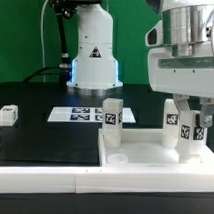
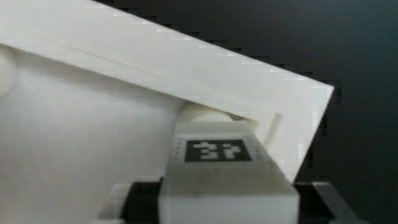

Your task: Assemble square table

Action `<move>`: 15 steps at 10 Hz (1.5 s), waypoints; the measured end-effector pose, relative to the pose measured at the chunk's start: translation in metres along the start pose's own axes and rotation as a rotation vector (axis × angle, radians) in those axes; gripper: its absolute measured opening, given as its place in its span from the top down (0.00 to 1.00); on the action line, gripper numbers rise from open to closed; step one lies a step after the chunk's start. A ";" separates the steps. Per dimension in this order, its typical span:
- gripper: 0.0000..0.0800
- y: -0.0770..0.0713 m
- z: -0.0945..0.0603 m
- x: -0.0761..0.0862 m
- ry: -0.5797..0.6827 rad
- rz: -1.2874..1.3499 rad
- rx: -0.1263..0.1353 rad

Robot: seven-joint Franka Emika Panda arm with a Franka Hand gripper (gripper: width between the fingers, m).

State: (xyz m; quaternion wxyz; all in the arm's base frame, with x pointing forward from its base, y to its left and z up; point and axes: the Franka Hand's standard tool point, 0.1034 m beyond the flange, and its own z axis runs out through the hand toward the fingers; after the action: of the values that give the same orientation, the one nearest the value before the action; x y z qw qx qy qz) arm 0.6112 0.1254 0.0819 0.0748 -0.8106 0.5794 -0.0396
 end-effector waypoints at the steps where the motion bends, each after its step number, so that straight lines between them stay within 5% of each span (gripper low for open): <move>1: 0.54 0.000 0.000 0.000 0.000 -0.021 0.000; 2: 0.31 0.000 0.000 0.000 0.000 -0.051 -0.001; 4: 0.21 0.000 0.000 0.000 -0.006 -0.154 -0.010; 6: 0.19 0.001 0.002 0.001 -0.007 -0.398 -0.013; 11: 0.19 0.000 0.009 0.000 -0.005 -0.958 -0.104; 15: 0.19 0.001 0.009 0.002 0.001 -1.237 -0.128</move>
Offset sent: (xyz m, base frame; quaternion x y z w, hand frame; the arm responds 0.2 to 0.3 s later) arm 0.0065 0.0015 0.0005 -0.0140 -0.0110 -0.0888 0.9959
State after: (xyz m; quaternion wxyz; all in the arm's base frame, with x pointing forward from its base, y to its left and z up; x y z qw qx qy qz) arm 0.6123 0.1237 0.0727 -0.0110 -0.9991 0.0038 -0.0408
